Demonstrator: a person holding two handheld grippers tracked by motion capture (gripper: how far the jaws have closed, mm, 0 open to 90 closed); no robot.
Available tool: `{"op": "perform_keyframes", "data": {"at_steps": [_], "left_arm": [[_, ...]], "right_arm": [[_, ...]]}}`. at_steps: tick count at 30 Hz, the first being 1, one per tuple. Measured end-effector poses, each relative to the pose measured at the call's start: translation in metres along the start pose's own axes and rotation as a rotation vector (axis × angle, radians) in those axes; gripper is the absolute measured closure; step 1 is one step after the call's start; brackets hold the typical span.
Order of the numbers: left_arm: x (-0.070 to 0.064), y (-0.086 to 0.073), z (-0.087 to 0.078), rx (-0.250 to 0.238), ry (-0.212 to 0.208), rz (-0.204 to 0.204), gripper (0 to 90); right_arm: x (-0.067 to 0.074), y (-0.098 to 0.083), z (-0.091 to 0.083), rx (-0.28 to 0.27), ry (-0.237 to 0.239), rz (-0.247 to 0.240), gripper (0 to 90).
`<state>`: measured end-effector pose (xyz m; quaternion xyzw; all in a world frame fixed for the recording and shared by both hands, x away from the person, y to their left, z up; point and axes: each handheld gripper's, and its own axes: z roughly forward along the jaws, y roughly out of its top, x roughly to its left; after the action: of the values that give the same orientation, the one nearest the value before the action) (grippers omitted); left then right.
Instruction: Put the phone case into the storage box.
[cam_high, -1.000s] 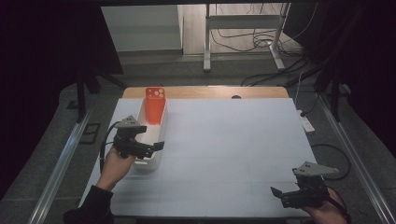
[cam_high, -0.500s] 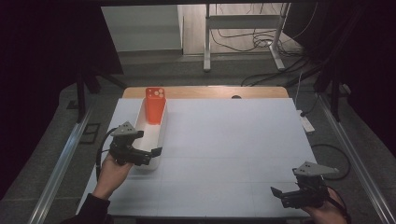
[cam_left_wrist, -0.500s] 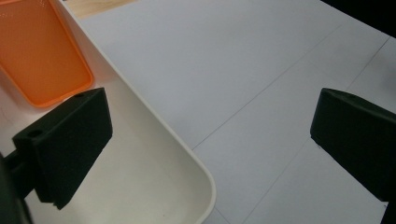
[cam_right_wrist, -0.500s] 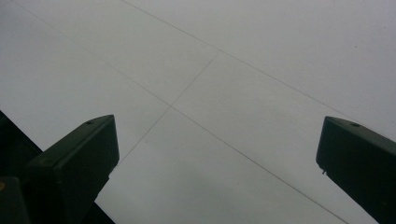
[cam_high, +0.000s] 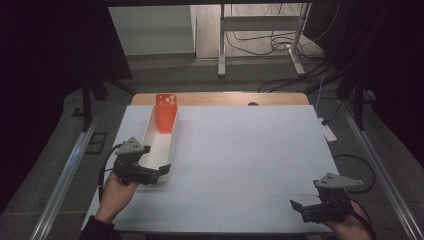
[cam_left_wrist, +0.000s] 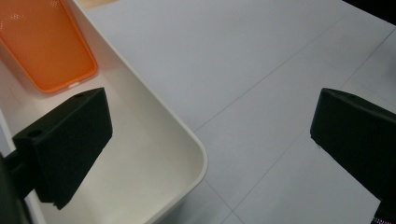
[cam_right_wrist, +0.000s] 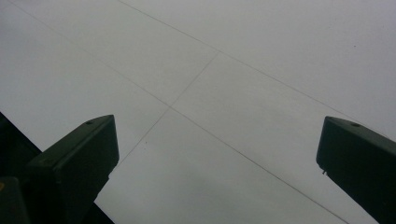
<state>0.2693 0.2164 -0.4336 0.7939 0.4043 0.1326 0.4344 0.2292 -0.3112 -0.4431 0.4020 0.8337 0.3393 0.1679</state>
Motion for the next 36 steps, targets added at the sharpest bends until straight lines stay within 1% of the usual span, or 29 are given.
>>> {"op": "perform_keyframes", "data": {"at_steps": [12, 20, 36], "left_arm": [[-0.005, -0.012, -0.007, -0.002, -0.002, -0.016, 0.0], [-0.006, -0.025, -0.017, 0.002, 0.026, -0.026, 0.0], [-0.009, -0.041, -0.030, 0.004, 0.052, -0.045, 0.0]], "right_arm": [[0.000, 0.000, 0.000, -0.001, 0.001, 0.002, 0.0], [0.000, 0.000, 0.000, -0.002, 0.000, 0.002, 0.0], [0.000, 0.000, 0.000, -0.003, -0.003, 0.005, 0.0]]}}
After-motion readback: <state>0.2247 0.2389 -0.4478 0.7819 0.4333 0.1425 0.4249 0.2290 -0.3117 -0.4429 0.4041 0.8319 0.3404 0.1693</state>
